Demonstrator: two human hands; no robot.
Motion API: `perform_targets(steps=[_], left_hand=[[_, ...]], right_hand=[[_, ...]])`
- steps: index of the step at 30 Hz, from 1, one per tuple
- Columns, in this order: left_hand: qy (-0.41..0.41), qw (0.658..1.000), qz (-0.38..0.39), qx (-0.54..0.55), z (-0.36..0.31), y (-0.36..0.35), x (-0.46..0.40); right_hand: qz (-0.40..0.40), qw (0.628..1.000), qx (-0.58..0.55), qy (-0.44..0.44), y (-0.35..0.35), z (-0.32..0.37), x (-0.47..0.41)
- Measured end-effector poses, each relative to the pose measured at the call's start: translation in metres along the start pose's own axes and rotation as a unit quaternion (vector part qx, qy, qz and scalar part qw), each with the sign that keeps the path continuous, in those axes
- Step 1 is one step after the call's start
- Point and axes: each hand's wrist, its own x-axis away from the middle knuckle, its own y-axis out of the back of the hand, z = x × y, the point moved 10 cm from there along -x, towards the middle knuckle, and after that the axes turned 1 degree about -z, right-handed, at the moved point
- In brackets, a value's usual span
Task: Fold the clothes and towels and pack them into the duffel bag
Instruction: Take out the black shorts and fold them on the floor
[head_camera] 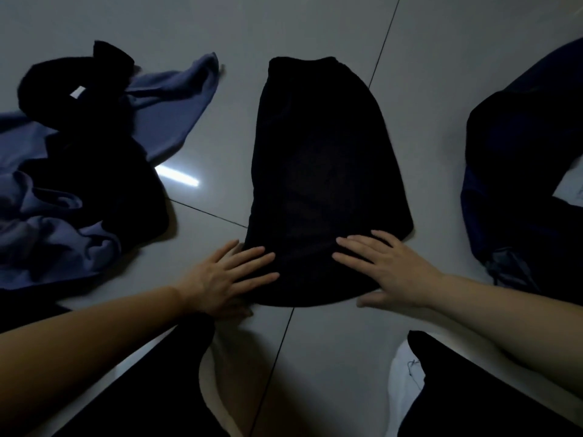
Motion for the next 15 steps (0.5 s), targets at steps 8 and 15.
perform_targets(steps=[8,15], left_hand=[[0.036,0.998,-0.055,0.018,0.012,0.04,-0.023],[0.391,0.8,-0.055,0.452,0.058,0.042,-0.009]], right_hand=[[-0.093,0.987,-0.094,-0.097,0.034,-0.019,-0.026],[0.001,0.926,-0.325,-0.192,0.034,-0.037,-0.036]])
